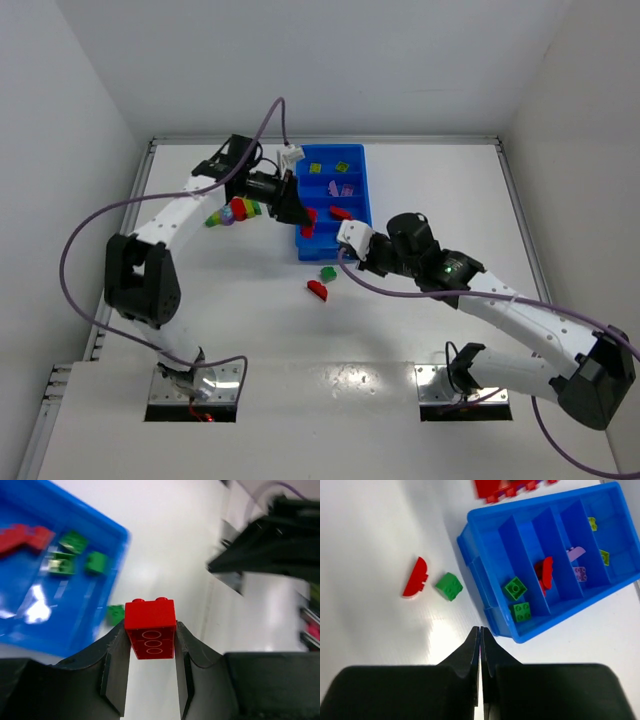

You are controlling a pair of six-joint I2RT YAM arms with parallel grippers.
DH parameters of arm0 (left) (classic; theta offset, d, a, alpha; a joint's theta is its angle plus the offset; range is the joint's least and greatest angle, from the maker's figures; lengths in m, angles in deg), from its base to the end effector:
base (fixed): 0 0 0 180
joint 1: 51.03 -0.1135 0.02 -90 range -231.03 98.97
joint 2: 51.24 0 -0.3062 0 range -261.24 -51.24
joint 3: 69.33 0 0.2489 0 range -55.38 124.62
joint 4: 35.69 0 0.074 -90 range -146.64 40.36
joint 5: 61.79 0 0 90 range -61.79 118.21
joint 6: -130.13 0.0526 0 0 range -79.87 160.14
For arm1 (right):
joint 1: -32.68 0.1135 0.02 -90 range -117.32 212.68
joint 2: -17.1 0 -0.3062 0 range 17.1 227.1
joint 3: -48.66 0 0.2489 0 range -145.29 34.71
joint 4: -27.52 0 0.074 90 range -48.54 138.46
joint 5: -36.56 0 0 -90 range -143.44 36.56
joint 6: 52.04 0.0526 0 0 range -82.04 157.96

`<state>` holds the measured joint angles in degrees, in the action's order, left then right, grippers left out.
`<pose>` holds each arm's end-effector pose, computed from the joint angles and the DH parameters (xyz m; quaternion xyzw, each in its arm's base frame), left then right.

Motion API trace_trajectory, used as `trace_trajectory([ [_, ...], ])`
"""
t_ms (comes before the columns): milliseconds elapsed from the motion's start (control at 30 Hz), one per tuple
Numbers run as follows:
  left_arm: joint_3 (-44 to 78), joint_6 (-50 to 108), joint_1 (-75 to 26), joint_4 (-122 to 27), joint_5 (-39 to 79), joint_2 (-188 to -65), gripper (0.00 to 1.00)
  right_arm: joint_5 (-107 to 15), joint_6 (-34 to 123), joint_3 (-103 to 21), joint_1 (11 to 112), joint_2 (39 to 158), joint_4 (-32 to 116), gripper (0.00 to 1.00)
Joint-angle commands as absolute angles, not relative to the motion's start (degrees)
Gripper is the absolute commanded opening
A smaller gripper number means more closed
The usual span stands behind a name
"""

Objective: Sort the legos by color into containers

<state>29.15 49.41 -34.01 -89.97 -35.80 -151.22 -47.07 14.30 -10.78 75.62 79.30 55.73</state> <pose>0.3461 -0.1554 0.3283 0.3362 0.7537 -0.5222 0.2147 0.1674 0.1637 0.3074 -0.4999 0.7112 0.1300 0.4768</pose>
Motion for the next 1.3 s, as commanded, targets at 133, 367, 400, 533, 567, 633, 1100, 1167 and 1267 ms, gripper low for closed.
trace_trajectory([
  [133, 19.79, 29.06, -34.24, -61.87, -7.25, -138.71, 0.00, -44.37, 24.32, -10.64, 74.34, 79.86, 55.97, 0.23],
  [367, 19.23, 29.59, -28.27, -57.19, 3.59, -140.96, 0.00, -49.22, 34.96, -10.11, 70.48, 79.86, 54.03, 0.78],
  [400, 19.85, 30.37, -28.26, -57.19, 4.21, -143.58, 0.00, -49.92, 35.67, -10.11, 69.95, 79.86, 53.42, 0.80],
  [533, 24.23, 30.38, -26.94, -54.91, 5.97, -150.52, 0.00, -49.93, 37.52, -11.25, 66.88, 79.86, 53.42, 0.82],
  [567, 25.21, 30.38, -26.94, -54.91, 5.97, -152.03, 0.00, -49.93, 38.04, -11.26, 66.87, 79.86, 53.42, 0.82],
  [633, 26.88, 30.38, -26.33, -54.91, 6.76, -154.76, 0.00, -49.40, 38.05, -11.86, 66.08, 79.86, 54.55, 0.83],
  [1100, 32.60, 34.42, -25.80, -57.46, 7.82, -166.63, 0.47, -42.03, 34.45, -13.63, 62.12, 80.38, 56.93, 0.60],
  [1167, 32.60, 34.42, -25.80, -57.99, 8.43, -166.64, 0.62, -38.18, 32.95, -13.63, 62.12, 80.91, 57.46, 0.59],
  [1267, 32.60, 33.81, -25.80, -56.15, 8.43, -165.94, 0.82, -34.12, 30.58, -13.63, 62.82, 81.44, 57.98, 0.59],
])
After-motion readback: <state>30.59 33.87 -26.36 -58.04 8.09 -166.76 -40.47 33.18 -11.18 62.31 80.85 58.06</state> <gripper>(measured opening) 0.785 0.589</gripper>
